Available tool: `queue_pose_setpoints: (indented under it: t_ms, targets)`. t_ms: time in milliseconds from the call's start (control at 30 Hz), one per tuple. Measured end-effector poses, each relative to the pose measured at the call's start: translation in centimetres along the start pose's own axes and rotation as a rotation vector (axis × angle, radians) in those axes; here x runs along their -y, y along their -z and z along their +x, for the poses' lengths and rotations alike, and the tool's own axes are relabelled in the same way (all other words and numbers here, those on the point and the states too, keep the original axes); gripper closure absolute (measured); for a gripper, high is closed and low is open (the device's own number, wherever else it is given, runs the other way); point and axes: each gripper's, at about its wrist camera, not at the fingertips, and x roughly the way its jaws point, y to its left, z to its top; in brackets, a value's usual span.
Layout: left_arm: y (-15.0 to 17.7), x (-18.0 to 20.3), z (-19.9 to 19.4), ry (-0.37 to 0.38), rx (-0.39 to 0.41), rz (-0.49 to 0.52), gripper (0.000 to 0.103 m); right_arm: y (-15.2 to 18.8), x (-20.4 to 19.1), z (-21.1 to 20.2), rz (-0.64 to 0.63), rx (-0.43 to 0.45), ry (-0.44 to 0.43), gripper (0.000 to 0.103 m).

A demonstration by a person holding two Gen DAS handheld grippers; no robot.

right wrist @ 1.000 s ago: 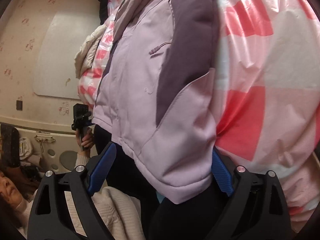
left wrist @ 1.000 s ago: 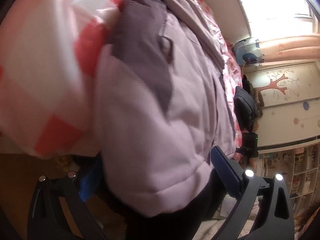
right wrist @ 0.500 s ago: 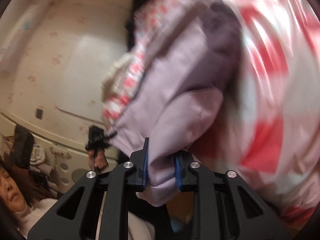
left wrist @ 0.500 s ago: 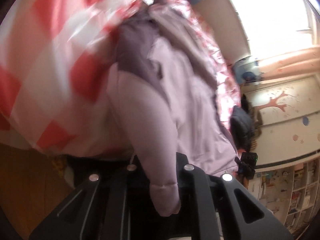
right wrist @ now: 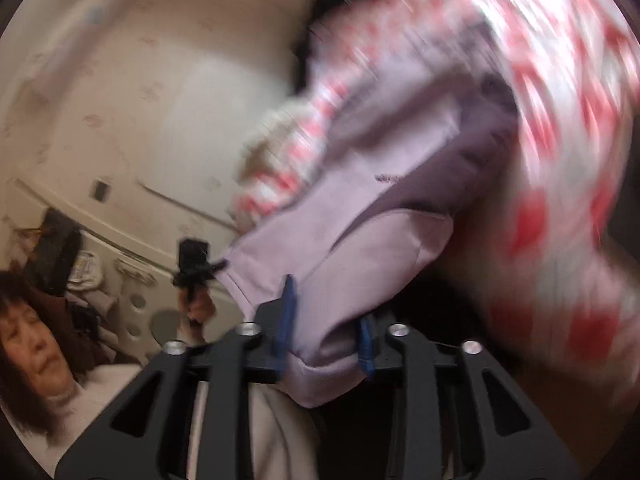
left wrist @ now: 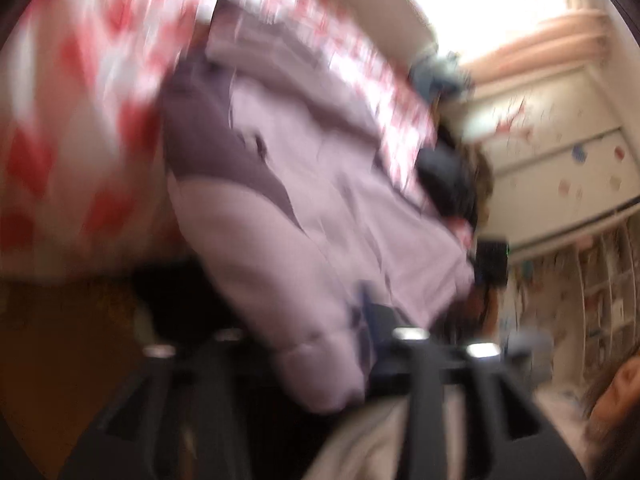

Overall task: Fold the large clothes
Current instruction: 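Fold the lifted jacket over onto itself with both tools and release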

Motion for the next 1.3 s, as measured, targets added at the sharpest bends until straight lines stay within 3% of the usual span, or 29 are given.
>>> queue_pose_setpoints:
  t_ms: [67, 133, 167, 267, 300, 400, 467, 500, 533, 600, 633, 667, 700, 733, 800, 933, 1067, 1233, 1300]
  targets:
    - [1.4, -3.7, 0.6, -0.003, -0.039, -0.056, 0.043, 1.9, 3.4, 0.9, 0.094, -0.046, -0.006, 0.061]
    - [1.9, -6.7, 0.1, 0.061, -0.003, -0.122, 0.035, 3.0, 5.6, 0.8, 0.150, -0.025, -0.055, 0.049]
    - [1.9, -7.6, -0.4, 0.076, 0.025, -0.138, 0.026, 3.2, 6.3, 0.6, 0.170, -0.009, -0.087, 0.045]
    - [1.4, -9.2, -1.0, 0.137, 0.070, -0.161, 0.022, 3.3, 6.7, 0.7, 0.172, 0.006, -0.168, 0.039]
    - [1.0, -9.3, -0.9, 0.145, 0.077, -0.162, 0.019, 3.2, 6.4, 0.9, 0.163, 0.005, -0.183, 0.033]
    - [0.0, -8.9, 0.8, 0.160, 0.062, -0.161, 0.014, 2.8, 6.1, 2.2, 0.153, -0.016, -0.171, 0.030]
    - [-0.5, -8.3, 2.4, 0.165, 0.031, -0.155, 0.014, 2.7, 6.0, 2.9, 0.139, -0.025, -0.161, 0.030]
    - [-0.5, -8.0, 3.0, 0.161, 0.020, -0.149, 0.014, 2.7, 5.9, 3.1, 0.132, -0.022, -0.164, 0.036]
    - [-0.2, -7.5, 3.5, 0.152, 0.013, -0.141, 0.014, 2.9, 5.8, 3.1, 0.121, -0.012, -0.156, 0.055]
    - [0.0, -6.8, 4.5, 0.129, 0.004, -0.131, 0.016, 3.2, 5.8, 3.4, 0.110, 0.011, -0.145, 0.066]
    - [0.1, -6.6, 4.8, 0.119, 0.011, -0.134, 0.019, 3.5, 5.7, 3.3, 0.098, 0.025, -0.145, 0.071]
    - [0.4, -6.5, 5.0, 0.119, 0.011, -0.140, 0.033, 3.7, 5.7, 3.2, 0.086, 0.031, -0.136, 0.072]
    - [0.5, -6.3, 5.2, 0.126, 0.004, -0.146, 0.056, 3.6, 5.8, 3.3, 0.082, 0.040, -0.132, 0.073]
    - [0.5, -5.9, 5.2, 0.128, 0.012, -0.134, 0.068, 3.8, 5.8, 3.2, 0.078, 0.058, -0.134, 0.075]
    - [0.7, -4.7, 4.6, 0.095, 0.060, -0.087, 0.082, 4.0, 5.2, 2.9, 0.058, 0.096, -0.148, 0.077]
    - [1.2, -1.8, 1.6, 0.122, 0.159, -0.020, 0.088, 4.0, 3.5, 1.4, -0.004, 0.187, -0.224, 0.079]
    - [2.5, -0.2, -0.5, 0.136, 0.151, 0.044, 0.088, 4.6, 2.1, -0.3, -0.052, 0.239, -0.306, 0.079]
    - [3.9, -3.6, 0.8, 0.152, 0.078, -0.047, 0.088, 6.6, 4.7, -0.4, 0.007, 0.218, -0.312, 0.079]
    - [3.9, -4.4, 0.8, 0.187, 0.110, -0.083, 0.088, 6.9, 5.3, -0.4, 0.013, 0.248, -0.354, 0.079]
